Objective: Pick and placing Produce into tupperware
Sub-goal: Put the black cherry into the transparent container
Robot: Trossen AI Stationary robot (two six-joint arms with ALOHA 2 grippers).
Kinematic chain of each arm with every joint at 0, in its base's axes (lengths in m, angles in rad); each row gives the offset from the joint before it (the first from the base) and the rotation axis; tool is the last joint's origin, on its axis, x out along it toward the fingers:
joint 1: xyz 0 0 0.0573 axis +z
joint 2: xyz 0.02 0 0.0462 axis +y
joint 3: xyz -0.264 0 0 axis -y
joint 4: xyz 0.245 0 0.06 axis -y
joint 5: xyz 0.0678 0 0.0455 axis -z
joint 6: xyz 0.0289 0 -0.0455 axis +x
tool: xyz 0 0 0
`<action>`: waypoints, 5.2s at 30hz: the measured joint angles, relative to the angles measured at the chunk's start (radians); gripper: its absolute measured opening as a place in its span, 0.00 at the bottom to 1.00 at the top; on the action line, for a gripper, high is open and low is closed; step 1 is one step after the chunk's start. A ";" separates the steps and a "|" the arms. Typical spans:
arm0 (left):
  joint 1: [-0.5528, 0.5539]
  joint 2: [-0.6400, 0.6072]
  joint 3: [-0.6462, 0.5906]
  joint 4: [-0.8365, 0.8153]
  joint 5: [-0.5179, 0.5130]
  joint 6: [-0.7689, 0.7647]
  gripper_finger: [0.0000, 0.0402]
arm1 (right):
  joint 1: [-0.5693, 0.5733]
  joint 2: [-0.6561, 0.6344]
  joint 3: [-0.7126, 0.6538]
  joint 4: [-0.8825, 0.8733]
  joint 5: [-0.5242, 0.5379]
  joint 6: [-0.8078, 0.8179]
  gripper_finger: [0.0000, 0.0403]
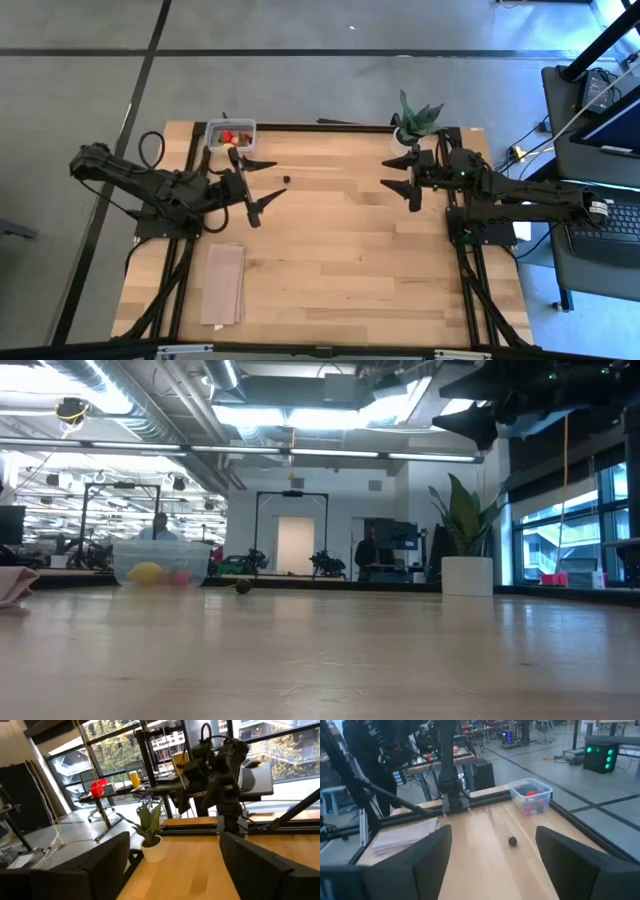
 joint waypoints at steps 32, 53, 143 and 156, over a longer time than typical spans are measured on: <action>0.512 0.265 0.000 -0.452 0.436 -0.286 0.78 | 0.000 0.001 0.000 -0.002 0.000 -0.014 0.72; 0.715 0.594 0.000 -0.472 0.585 -0.170 0.78 | 0.000 0.001 0.000 -0.003 0.000 -0.015 0.72; 0.818 0.790 0.001 -0.379 0.731 -0.212 0.28 | 0.000 0.001 0.001 -0.032 0.053 -0.043 0.72; 0.821 0.702 0.091 -0.495 0.731 -0.212 0.25 | 0.000 0.001 0.001 -0.032 0.053 -0.043 0.72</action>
